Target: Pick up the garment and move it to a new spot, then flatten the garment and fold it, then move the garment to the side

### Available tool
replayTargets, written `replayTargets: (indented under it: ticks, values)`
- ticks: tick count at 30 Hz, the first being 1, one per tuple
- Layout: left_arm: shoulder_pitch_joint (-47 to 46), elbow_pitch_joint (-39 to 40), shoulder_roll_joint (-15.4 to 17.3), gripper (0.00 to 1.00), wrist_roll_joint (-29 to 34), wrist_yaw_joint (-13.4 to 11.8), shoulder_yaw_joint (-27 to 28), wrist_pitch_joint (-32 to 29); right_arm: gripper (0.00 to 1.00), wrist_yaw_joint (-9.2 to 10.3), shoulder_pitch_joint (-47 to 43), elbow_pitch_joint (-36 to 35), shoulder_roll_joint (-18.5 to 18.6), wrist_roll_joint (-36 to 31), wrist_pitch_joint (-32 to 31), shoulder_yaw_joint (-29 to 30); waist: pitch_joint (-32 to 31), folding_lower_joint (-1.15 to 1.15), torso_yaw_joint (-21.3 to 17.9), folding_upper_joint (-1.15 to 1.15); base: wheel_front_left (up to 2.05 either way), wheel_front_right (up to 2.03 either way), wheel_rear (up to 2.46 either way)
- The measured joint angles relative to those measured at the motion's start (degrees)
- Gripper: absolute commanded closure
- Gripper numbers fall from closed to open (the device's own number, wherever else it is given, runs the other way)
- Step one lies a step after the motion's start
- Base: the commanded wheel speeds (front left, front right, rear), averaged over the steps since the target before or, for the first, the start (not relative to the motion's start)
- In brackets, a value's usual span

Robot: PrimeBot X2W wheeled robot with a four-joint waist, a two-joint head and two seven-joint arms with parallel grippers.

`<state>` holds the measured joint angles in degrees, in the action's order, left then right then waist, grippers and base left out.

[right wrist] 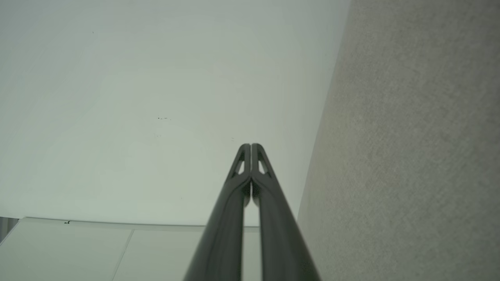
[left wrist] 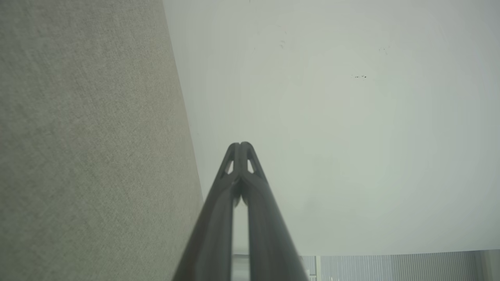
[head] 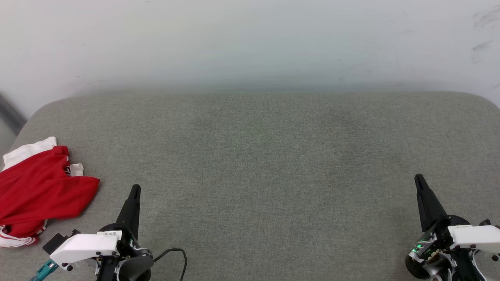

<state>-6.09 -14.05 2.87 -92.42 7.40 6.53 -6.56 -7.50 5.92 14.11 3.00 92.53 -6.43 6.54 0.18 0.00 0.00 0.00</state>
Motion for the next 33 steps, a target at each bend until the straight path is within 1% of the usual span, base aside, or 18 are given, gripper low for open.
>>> replayTargets:
  ticks: [20, 21, 25, 33]
  values:
    - [0.0, 0.0, 0.0, 1.00, 0.0, 0.0, 0.0, 0.0, 1.00, 0.00, 0.0, 0.0, 0.0, 0.0, 0.0, 0.0, 0.0, 0.00, 0.0, 0.00, 0.00, 0.00, 0.00]
    - [0.0, 0.0, 0.0, 0.00, 0.0, 0.0, 0.0, 0.0, 0.00, 0.00, 0.0, 0.0, 0.0, 0.0, 0.0, 0.0, 0.0, 0.00, 0.0, 0.00, 0.00, 0.00, 0.00]
    - [1.4, -1.2, -0.2, 0.00, 0.0, -0.1, -0.5, 0.2, 0.00, 0.01, -1.5, 1.2, -0.1, 0.0, 0.3, -0.1, 0.0, 0.00, 0.0, 0.00, 0.00, 0.00, 0.00]
    - [1.5, 0.1, -0.2, 0.00, 0.4, -0.1, -3.0, 2.5, 0.00, 0.01, -1.8, -0.6, -0.1, 0.0, 2.5, -1.5, 0.0, 0.00, 0.0, 0.00, 0.00, 0.00, 0.00]
